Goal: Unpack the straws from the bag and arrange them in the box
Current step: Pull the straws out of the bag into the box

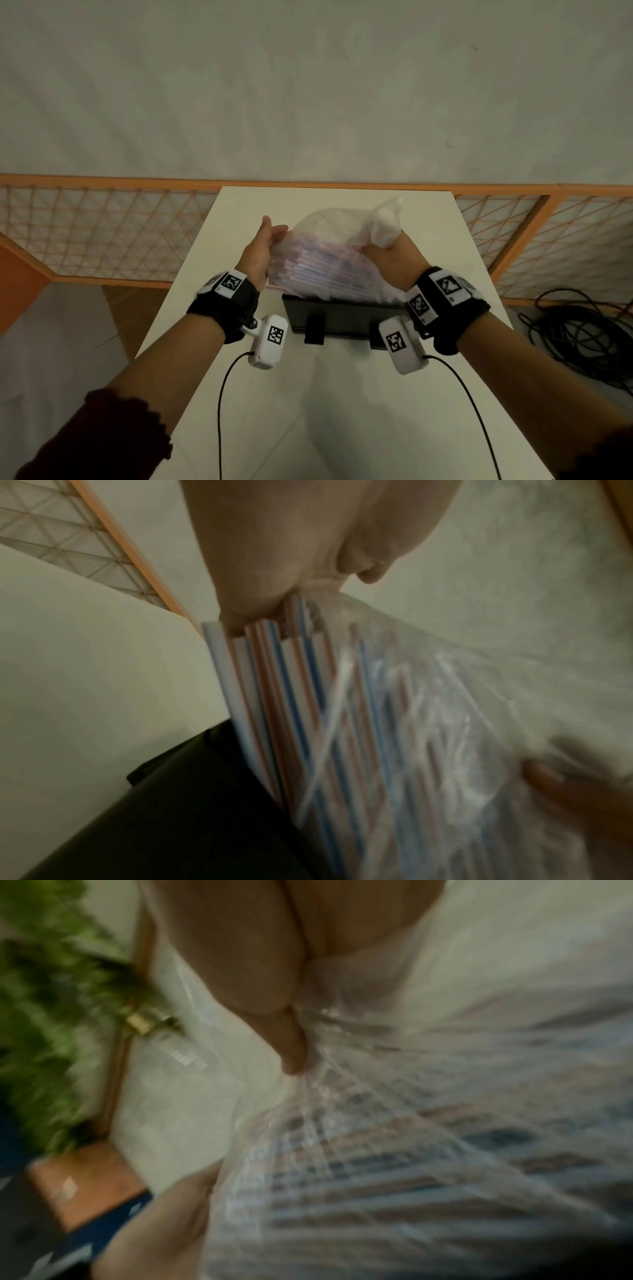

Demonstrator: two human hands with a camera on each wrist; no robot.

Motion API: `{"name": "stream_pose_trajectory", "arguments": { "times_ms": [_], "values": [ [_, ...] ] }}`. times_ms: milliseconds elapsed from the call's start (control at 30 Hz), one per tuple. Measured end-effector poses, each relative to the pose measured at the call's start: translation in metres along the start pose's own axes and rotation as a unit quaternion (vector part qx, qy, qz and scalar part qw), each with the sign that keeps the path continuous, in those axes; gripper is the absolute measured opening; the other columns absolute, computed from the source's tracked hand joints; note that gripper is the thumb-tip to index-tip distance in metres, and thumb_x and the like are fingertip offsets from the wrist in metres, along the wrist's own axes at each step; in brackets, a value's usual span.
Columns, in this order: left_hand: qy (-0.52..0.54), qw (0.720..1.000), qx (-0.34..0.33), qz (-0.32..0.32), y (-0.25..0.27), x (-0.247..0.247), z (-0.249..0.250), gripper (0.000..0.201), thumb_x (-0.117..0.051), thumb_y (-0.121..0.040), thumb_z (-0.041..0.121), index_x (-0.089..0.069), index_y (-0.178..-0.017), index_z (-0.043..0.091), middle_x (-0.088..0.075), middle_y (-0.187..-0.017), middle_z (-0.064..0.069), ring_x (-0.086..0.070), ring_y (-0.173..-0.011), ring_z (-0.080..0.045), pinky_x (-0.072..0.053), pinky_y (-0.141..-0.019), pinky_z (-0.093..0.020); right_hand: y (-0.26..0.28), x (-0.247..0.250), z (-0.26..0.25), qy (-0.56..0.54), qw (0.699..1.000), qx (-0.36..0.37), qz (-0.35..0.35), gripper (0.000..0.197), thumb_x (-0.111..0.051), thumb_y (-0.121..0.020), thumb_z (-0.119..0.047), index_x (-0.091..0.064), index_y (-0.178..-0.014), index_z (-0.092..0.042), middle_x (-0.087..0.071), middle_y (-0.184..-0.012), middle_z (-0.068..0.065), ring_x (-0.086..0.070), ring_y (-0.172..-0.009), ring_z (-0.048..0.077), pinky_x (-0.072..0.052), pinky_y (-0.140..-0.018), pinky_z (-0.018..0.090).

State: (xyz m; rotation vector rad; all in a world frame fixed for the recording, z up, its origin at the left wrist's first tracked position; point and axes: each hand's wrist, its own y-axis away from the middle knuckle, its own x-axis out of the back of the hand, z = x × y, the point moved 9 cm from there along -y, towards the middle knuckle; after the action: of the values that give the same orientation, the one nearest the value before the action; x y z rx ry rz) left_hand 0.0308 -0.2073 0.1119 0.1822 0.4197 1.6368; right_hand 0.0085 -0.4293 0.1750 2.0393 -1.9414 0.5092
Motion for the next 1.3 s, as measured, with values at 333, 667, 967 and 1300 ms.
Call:
{"name": "stream_pose_trajectory", "arguments": {
  "times_ms": [333,667,967,1300],
  "values": [
    [-0.002,0.998,0.021,0.055,-0.003,0.005,-0.014,0.06,-0.028,-0.095,0.06,-0.052,-0.124,0.014,-0.055,-0.132,-0.01,-0.043,-0.129,-0.04,-0.031,-0.107,-0.053,0.012,0.018,0.014,-0.202,0.971,-0.039,0.12,0.029,-0.062,-0.089,-0.02,-0.063,-0.111,-0.001,-0.069,-0.107,0.015,-0.065,-0.101,0.025,-0.052,-0.086,0.03],
    [-0.14,0.988,-0.049,0.042,-0.005,-0.013,0.001,0.056,-0.023,-0.101,0.046,-0.046,-0.134,0.007,-0.05,-0.137,-0.009,-0.045,-0.126,-0.026,-0.032,-0.101,-0.035,0.01,-0.039,0.034,0.368,0.924,-0.023,-0.099,0.096,-0.068,-0.07,-0.056,-0.021,-0.146,-0.02,-0.035,-0.144,0.004,-0.033,-0.133,0.028,-0.023,-0.112,0.045],
    [-0.031,0.993,-0.087,0.071,-0.013,0.0,0.017,0.033,-0.05,-0.09,0.047,-0.069,-0.087,0.021,-0.069,-0.092,-0.003,-0.065,-0.09,-0.029,-0.052,-0.085,-0.041,-0.002,-0.055,0.026,0.074,0.994,-0.025,-0.074,0.068,-0.077,-0.067,-0.03,-0.05,-0.128,-0.017,-0.055,-0.124,0.006,-0.055,-0.113,0.025,-0.048,-0.098,0.044],
    [-0.257,0.953,-0.156,0.043,-0.013,0.002,0.03,0.041,-0.035,-0.101,0.031,-0.051,-0.131,0.007,-0.048,-0.14,-0.007,-0.041,-0.13,-0.019,-0.026,-0.101,-0.021,0.0,-0.056,0.029,0.104,0.988,-0.058,-0.101,0.076,-0.076,-0.058,-0.062,-0.056,-0.121,-0.025,-0.062,-0.119,0.0,-0.059,-0.11,0.02,-0.05,-0.094,0.04]
  ]
}}
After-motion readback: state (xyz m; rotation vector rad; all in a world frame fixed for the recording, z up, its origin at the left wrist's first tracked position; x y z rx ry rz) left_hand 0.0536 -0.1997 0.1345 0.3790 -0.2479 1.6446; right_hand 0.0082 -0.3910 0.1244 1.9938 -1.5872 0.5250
